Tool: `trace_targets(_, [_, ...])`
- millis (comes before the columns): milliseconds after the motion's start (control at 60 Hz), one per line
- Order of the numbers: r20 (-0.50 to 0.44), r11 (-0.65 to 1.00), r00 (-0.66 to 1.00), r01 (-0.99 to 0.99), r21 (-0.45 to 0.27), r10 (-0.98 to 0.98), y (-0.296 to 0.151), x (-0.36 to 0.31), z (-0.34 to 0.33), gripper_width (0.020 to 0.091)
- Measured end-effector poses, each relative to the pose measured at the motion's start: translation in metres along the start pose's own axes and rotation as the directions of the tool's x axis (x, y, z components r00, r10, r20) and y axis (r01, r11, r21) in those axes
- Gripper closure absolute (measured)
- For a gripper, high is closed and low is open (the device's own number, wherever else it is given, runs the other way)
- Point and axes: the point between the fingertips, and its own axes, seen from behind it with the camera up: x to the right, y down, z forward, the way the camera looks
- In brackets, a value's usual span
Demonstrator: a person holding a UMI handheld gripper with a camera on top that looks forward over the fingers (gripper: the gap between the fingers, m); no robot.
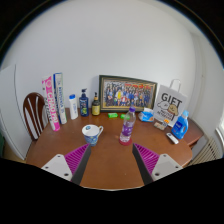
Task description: Pour water
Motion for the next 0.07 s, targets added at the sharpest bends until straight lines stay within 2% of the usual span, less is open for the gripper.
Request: trace_targets(67, [0.011, 1.0, 1.0, 0.021, -0.012, -0.021, 0.0037, -0.0067, -0.0054, 0.0252])
